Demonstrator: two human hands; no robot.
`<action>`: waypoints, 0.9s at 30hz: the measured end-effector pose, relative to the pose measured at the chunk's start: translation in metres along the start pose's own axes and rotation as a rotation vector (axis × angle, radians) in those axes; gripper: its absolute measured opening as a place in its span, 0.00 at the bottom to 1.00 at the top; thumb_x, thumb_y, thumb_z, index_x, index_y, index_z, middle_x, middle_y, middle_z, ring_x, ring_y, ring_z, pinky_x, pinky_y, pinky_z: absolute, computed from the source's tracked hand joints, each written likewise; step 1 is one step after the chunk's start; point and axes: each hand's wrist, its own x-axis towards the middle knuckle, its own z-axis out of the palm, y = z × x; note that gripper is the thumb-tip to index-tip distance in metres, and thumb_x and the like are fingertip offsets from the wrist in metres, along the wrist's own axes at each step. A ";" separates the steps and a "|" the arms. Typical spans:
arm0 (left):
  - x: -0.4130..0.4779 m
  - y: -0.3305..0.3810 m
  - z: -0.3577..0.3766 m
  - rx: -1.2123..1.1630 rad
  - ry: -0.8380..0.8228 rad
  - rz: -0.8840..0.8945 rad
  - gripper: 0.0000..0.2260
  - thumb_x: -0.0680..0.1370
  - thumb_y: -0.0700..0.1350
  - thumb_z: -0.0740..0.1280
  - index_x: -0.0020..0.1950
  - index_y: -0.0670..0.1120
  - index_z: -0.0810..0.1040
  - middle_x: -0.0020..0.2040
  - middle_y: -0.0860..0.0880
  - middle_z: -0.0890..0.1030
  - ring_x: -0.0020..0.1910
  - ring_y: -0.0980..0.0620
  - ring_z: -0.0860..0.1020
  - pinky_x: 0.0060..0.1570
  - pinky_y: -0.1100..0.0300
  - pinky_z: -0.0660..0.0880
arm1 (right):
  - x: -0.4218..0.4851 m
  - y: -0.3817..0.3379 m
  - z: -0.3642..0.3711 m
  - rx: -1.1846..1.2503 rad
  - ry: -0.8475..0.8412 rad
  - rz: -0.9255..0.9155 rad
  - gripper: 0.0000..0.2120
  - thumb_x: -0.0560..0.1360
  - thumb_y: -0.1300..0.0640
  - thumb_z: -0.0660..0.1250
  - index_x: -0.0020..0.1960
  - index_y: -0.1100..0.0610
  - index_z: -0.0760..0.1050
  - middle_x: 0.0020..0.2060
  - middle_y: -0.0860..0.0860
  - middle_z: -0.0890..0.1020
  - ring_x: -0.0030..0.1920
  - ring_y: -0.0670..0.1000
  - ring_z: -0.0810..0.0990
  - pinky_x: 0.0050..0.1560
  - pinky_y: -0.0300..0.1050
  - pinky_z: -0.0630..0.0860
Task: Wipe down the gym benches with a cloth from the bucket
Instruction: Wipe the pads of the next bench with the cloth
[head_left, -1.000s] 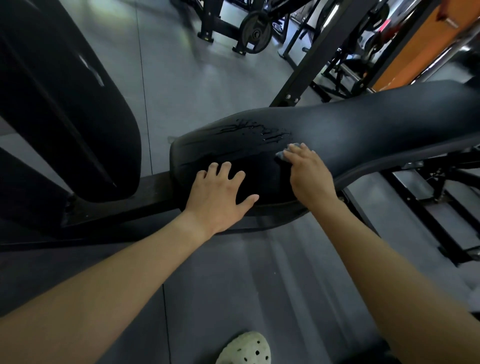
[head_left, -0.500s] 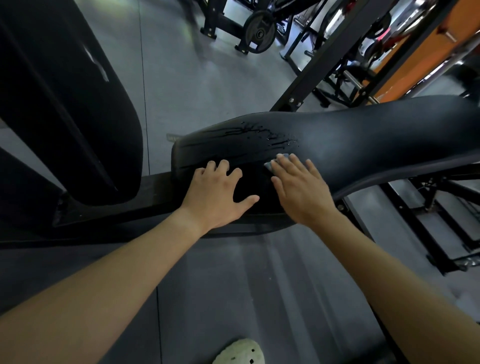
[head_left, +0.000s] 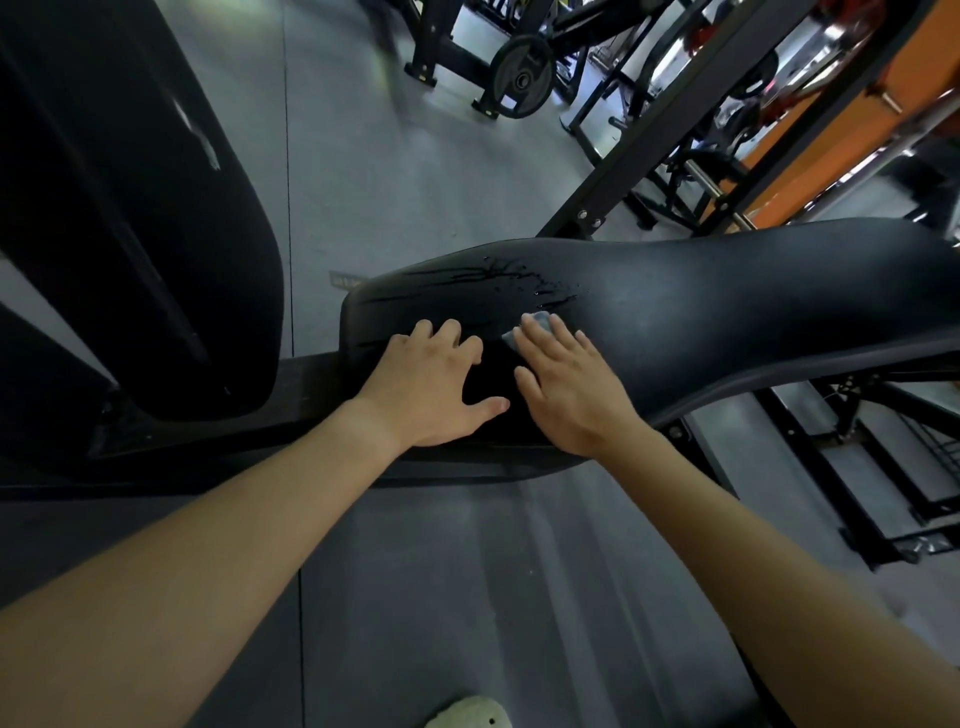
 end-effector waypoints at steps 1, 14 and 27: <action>0.001 0.001 0.000 0.009 0.011 -0.007 0.31 0.76 0.73 0.59 0.68 0.52 0.74 0.63 0.49 0.74 0.61 0.46 0.73 0.58 0.49 0.74 | 0.000 0.005 -0.001 -0.033 -0.007 -0.017 0.27 0.85 0.46 0.45 0.83 0.49 0.50 0.82 0.46 0.48 0.82 0.49 0.42 0.81 0.53 0.42; 0.046 0.002 -0.015 0.150 -0.131 0.146 0.32 0.78 0.71 0.56 0.70 0.48 0.70 0.67 0.45 0.71 0.64 0.44 0.72 0.63 0.46 0.73 | 0.011 0.023 -0.001 -0.008 0.001 -0.070 0.28 0.84 0.44 0.43 0.83 0.50 0.53 0.82 0.46 0.50 0.82 0.51 0.43 0.81 0.52 0.44; 0.069 -0.016 -0.005 0.052 -0.169 0.237 0.37 0.79 0.73 0.54 0.79 0.49 0.65 0.77 0.49 0.65 0.75 0.46 0.65 0.76 0.46 0.62 | 0.085 0.089 -0.022 0.079 0.094 0.318 0.25 0.85 0.52 0.47 0.82 0.53 0.56 0.82 0.49 0.53 0.82 0.54 0.48 0.81 0.56 0.46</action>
